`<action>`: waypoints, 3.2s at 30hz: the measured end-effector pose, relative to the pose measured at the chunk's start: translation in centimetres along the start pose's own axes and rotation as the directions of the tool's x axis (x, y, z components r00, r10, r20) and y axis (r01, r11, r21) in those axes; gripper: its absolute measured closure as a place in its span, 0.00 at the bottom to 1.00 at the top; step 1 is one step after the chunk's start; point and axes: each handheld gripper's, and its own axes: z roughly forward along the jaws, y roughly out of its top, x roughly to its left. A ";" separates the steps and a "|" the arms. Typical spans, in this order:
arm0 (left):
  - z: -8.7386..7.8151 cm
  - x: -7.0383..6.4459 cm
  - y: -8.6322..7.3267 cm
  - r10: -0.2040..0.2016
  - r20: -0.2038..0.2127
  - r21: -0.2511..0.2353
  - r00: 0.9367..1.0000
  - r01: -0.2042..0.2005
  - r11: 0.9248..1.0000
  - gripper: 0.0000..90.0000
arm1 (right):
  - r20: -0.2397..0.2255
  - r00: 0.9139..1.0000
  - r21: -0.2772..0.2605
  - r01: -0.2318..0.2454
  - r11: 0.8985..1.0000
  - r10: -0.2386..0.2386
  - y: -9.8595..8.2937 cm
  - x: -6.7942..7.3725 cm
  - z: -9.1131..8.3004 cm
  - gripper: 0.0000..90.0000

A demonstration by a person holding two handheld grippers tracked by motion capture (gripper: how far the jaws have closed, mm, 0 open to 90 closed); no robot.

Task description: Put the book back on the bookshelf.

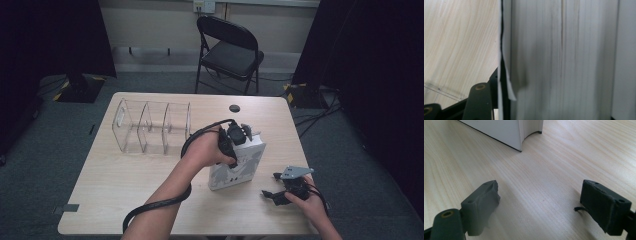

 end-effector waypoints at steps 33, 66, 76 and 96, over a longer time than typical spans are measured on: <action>-1.8 -1.3 -0.5 -0.142 -0.005 0.110 0.990 0.142 0.984 0.59 | -0.003 1.000 0.003 -0.003 1.000 0.003 0.0 0.0 0.0 0.15; -2.1 -0.9 -4.0 -0.154 -0.047 0.021 0.987 0.155 0.988 0.54 | -0.007 1.000 -0.001 0.001 1.000 -0.001 0.1 -0.1 0.1 0.15; -1.8 -0.7 -3.5 -0.170 -0.023 0.022 0.985 0.171 0.985 0.58 | -0.006 1.000 -0.001 -0.001 1.000 0.001 0.1 -0.1 0.1 0.15; -4.2 -0.6 -4.4 -0.240 -0.009 0.047 0.971 0.240 0.970 0.59 | -0.004 1.000 0.001 0.000 1.000 0.000 0.1 -0.1 0.1 0.15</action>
